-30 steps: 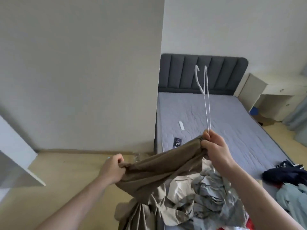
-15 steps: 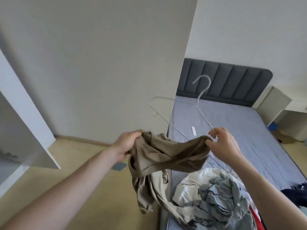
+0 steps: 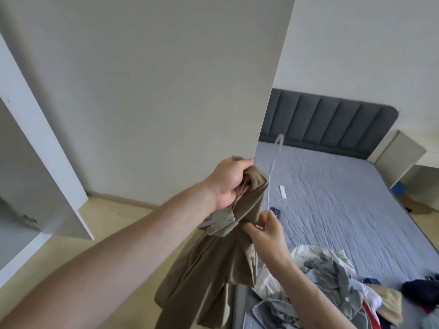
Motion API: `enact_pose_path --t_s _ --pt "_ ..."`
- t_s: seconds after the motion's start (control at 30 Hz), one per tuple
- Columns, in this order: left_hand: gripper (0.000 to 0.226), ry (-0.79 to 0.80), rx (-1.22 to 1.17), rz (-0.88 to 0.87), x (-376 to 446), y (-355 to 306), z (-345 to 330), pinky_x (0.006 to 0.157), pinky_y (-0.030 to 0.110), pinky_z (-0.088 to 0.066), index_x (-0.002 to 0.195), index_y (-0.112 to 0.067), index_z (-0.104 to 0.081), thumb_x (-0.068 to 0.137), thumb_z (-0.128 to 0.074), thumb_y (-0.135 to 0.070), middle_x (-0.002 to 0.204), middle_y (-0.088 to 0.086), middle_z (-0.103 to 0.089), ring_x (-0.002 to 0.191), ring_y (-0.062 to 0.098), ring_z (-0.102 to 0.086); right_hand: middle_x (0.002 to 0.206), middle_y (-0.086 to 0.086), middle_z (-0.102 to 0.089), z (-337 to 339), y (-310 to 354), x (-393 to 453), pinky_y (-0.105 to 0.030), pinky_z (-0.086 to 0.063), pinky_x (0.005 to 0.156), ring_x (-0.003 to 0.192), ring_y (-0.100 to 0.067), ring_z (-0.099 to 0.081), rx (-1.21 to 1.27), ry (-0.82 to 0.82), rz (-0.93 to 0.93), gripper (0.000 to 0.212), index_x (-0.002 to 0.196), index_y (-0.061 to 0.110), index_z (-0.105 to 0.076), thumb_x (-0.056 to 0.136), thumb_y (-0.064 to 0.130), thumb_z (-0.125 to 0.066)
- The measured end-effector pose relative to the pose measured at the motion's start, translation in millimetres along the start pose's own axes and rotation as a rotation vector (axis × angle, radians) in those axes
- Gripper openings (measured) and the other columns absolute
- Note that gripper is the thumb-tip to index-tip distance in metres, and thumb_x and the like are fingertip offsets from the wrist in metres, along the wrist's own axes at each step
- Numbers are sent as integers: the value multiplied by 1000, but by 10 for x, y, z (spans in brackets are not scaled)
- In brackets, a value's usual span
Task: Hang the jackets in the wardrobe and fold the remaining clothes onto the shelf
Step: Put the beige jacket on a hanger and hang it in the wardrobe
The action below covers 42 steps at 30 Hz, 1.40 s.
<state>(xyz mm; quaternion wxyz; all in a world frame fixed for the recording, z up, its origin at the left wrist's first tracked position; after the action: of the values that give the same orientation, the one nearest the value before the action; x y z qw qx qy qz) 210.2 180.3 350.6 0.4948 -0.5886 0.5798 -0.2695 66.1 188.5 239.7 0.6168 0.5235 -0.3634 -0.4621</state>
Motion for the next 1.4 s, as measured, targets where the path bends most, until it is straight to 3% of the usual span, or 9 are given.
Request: enact_pose_path --t_s 0.1,0.23,0.4,0.57,0.7,1.0,1.13,1.3,1.4 --pt "20 -73 18 -36 17 -112 328 59 25 -51 85 -11 -58 104 -54 -11 71 8 -58 62 15 -59 61 13 -34 120 85 123 -23 -33 53 57 -9 -32 0 -30 39 36 75 21 -33 83 3 -63" --pt "16 -160 135 -8 77 -84 875 61 23 -53 111 -4 -65 103 -57 -16 93 12 -69 78 20 -66 78 -11 -51 186 303 267 -40 -35 70 74 -20 -45 31 8 65 26 78 20 -32 78 4 -53" --pt "11 -234 270 -5 89 51 1294 62 27 -52 102 -11 -62 99 -66 -21 89 7 -70 72 17 -66 93 -15 -67 212 388 449 -39 -43 72 78 -21 -52 -292 -22 106 28 78 19 -37 87 -3 -51" --pt "16 -272 384 -52 65 138 1449 53 27 -53 101 -11 -59 97 -67 -24 89 8 -66 72 18 -65 67 2 -43 295 539 502 -21 -31 52 57 -6 -36 -413 -115 256 34 73 19 -33 87 -4 -53" --pt "21 -290 707 -87 43 268 1503 47 24 -48 89 -16 -56 93 -69 -31 81 3 -59 68 16 -58 66 5 -35 338 720 544 -29 -27 56 57 -9 -29 -359 -112 267 37 71 21 -30 87 -3 -53" --pt "51 -7 868 42 -2 597 1496 51 25 -42 75 -16 -61 93 -59 -64 63 0 -60 54 17 -49 62 8 -32 399 942 556 -24 -26 52 52 -4 -27 -269 -97 250 33 72 22 -33 87 -2 -49" --pt "26 -67 969 111 10 983 1697 54 30 -51 97 -17 -63 96 -64 -44 92 2 -73 71 18 -63 70 -2 -34 364 1029 542 -29 -28 57 61 -12 -30 -246 -61 265 32 74 22 -34 89 -1 -51" --pt "59 -68 767 266 5 1637 1715 81 31 -53 134 -22 -50 81 -75 -31 130 -1 -57 113 22 -59 72 -5 -34 285 1059 482 -30 -29 60 65 -14 -32 -183 -11 292 32 75 19 -35 89 -5 -51" --pt "35 -32 600 282 31 1908 1579 96 41 -57 119 -20 -65 85 -67 -27 113 -2 -70 106 20 -67 70 -1 -37 248 1065 453 -29 -32 61 64 -13 -34 -190 20 317 31 76 17 -36 89 -6 -52"
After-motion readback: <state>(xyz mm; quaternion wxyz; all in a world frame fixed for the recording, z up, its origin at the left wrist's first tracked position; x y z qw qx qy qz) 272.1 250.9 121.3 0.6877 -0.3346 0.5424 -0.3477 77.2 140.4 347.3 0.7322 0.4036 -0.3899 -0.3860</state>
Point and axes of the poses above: each hand's wrist, its own x-axis towards the middle knuckle, its own z-axis out of the back of the hand, y = z × x, the point moved 2 cm from there along x, towards the middle knuckle
